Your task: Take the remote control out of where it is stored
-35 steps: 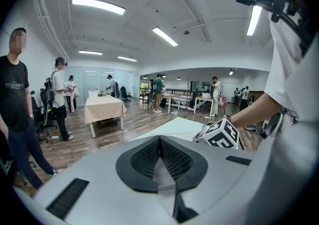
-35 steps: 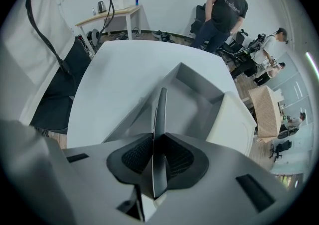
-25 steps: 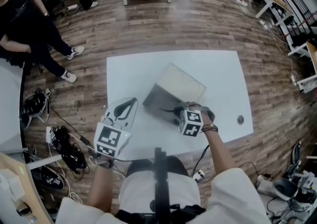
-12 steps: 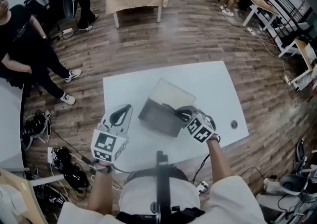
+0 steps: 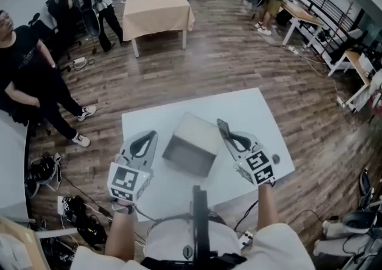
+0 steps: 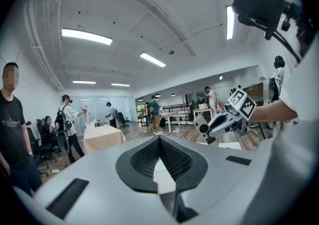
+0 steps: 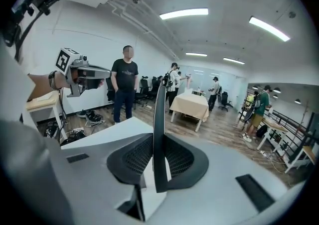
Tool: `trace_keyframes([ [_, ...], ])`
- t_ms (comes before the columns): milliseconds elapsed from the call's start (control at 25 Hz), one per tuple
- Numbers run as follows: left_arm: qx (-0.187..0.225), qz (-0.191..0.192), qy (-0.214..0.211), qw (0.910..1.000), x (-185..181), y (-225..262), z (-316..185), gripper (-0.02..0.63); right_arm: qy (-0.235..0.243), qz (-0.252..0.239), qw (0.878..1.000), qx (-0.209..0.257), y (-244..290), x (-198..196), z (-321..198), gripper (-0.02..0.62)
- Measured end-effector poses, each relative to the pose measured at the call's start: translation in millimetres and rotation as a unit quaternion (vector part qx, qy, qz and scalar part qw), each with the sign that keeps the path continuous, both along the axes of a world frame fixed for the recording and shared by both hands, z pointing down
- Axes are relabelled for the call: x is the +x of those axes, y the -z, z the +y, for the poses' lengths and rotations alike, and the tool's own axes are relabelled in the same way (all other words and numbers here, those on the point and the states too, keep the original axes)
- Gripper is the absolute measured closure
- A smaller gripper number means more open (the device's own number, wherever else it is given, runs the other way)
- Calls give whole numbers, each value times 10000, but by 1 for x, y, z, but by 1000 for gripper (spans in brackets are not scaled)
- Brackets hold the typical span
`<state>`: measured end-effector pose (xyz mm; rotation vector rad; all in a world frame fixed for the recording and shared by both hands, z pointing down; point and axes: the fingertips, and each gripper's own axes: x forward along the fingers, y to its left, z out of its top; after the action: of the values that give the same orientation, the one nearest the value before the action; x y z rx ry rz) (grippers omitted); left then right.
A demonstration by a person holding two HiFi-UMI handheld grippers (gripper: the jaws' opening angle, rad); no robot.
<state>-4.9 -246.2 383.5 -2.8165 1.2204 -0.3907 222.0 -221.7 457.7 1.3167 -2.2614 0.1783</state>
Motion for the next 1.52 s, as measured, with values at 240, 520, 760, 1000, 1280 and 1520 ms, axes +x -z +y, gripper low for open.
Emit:
trace_keyframes([
  [240,338,145,-107,9993,9,31,0,606,-292,-396,9978,444,50,17,13,522],
  [520,570,456,-162,9972,19,62,8,606,-348,-855,9914,932,103,31,35,522],
  [760,795,477,-250,9954,29,80,19,606,-418,-869,9858,1378,140,34,50,523],
  [1000,718,253,-186,9969,35,82,19,606,-445,-833,9839,1519,150,33,56,523],
  [1280,809,294,-172,9961,38,76,17,606,-473,-817,9843,1492,149,29,57,523],
  [1520,723,187,-144,9971,39,72,17,606,-432,-829,9846,1478,150,26,55,523],
])
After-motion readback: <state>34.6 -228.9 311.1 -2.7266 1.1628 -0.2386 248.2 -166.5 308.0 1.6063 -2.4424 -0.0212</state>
